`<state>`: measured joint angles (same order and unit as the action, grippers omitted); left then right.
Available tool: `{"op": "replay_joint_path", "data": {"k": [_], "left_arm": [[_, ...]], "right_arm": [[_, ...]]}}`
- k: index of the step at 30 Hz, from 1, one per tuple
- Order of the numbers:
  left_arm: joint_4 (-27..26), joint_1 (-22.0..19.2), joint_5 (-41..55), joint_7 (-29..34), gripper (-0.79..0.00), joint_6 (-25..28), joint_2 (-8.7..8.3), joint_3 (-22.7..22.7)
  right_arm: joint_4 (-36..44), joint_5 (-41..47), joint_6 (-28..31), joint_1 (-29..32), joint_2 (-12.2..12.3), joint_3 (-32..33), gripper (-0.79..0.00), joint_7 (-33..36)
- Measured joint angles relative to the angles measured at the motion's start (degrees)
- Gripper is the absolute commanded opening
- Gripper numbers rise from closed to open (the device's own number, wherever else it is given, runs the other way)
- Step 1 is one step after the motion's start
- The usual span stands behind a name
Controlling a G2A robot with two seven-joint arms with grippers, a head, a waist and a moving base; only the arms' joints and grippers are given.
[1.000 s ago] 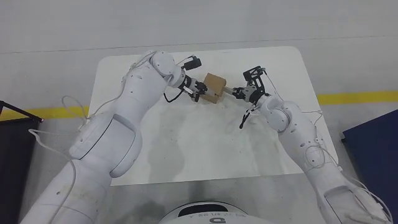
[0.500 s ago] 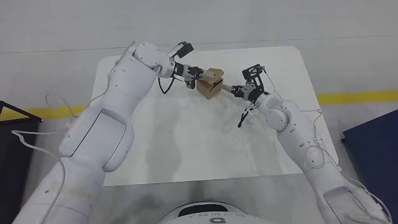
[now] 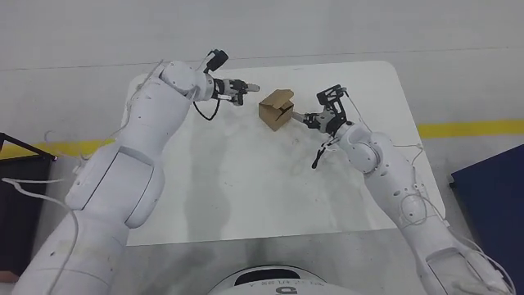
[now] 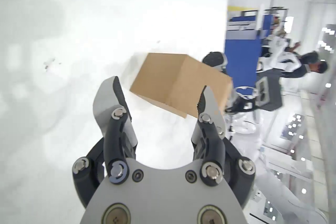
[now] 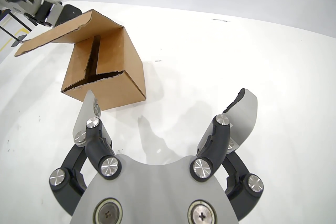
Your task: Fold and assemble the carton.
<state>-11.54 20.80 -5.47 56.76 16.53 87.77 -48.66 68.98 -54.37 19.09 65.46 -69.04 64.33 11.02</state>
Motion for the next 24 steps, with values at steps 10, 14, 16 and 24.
{"op": "replay_joint_path", "data": {"k": [10,14,16,24], "left_arm": [[-0.12,1.15,3.79,4.36,-0.646,2.83,0.64,-1.39],[-0.18,1.62,3.53,4.66,-0.671,2.5,0.96,-1.21],[-0.48,1.79,3.54,5.25,-0.677,2.44,1.21,-1.12],[-1.34,2.12,5.35,10.97,-0.625,4.89,2.15,-1.27]], "right_arm": [[-0.63,0.31,-0.49,-0.35,-0.23,0.18,0.0,0.12],[-1.24,0.59,-0.32,-0.83,-0.39,0.0,0.0,0.26],[-1.6,0.53,-0.11,-1.12,-0.48,-0.15,0.0,0.28],[-3.43,0.58,0.72,-2.03,-0.6,0.13,0.0,-0.02]]}}
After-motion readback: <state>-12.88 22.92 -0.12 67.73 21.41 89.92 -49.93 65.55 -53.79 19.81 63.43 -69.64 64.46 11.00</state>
